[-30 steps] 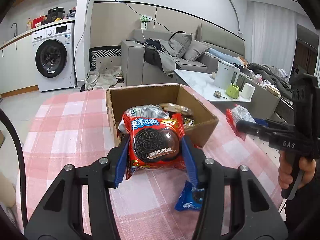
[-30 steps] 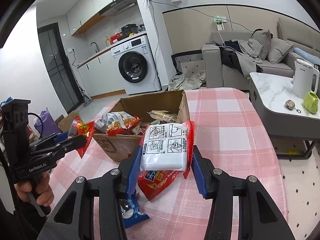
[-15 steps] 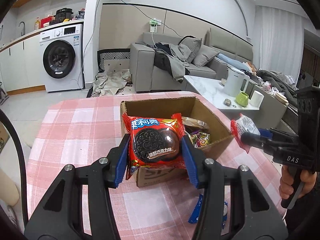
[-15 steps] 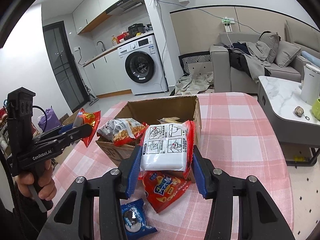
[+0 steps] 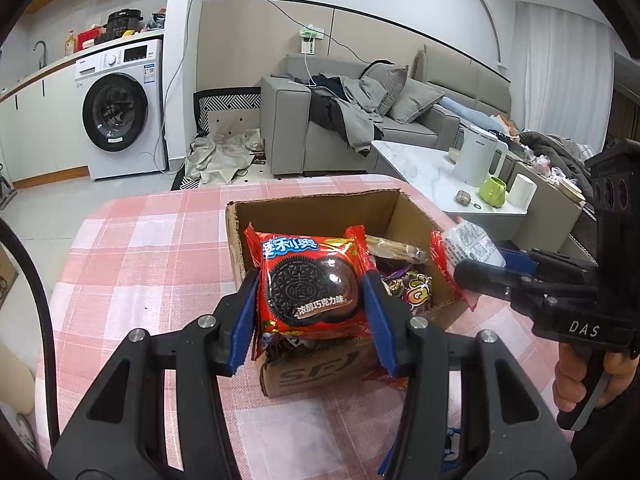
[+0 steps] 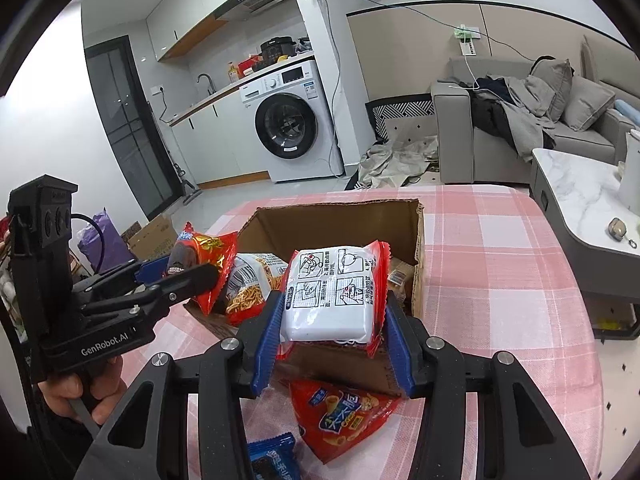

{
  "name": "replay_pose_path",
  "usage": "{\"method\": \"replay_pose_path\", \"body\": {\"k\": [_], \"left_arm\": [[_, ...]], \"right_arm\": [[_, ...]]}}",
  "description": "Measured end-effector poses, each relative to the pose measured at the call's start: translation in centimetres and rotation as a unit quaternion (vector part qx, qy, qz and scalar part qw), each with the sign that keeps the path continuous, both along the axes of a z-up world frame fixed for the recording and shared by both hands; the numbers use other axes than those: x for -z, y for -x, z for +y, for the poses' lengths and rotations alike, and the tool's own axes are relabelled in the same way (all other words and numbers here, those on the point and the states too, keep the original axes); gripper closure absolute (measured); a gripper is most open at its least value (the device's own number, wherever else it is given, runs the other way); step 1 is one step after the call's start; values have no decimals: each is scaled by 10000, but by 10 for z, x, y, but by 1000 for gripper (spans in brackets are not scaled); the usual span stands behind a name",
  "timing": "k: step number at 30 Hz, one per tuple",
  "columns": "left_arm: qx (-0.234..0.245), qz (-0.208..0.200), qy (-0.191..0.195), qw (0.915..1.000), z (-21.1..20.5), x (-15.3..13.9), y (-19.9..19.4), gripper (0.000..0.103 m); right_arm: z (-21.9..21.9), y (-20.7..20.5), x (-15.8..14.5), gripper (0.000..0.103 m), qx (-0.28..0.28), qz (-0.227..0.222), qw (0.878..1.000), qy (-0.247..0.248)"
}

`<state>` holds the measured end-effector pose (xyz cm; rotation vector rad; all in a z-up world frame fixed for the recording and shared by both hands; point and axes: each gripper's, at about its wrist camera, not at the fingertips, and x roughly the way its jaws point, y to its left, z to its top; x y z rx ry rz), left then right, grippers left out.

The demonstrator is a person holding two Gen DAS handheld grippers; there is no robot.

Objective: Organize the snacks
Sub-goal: 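Lift both held snacks and carry them over the cardboard box, then open both grippers to drop the snacks into the box and withdraw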

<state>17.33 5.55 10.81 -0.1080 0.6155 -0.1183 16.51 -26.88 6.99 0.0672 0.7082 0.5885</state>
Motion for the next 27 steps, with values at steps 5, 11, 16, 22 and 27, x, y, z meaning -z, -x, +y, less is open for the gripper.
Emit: {"method": "replay_pose_path", "body": {"k": [5,11,16,22,27], "left_arm": [[8,-26,-82,10000,-6,4,-16,56],[13,-25,-185,9998,-16,11,-39,56],[-7,-21,-304,9995,-25,15,-59,56],[-102,23,-249,9996,-22,23,-73,56],[-127,104,-325,9993,-23,31,-75,56]], "right_arm": [[-1,-9,2,55,44,25,10000,-79],[-1,-19,4,55,119,58,9997,-203],[2,-26,7,55,148,78,9997,-149],[4,-30,9,55,157,121,9997,-161],[4,-33,10,54,168,147,9996,-158]]}}
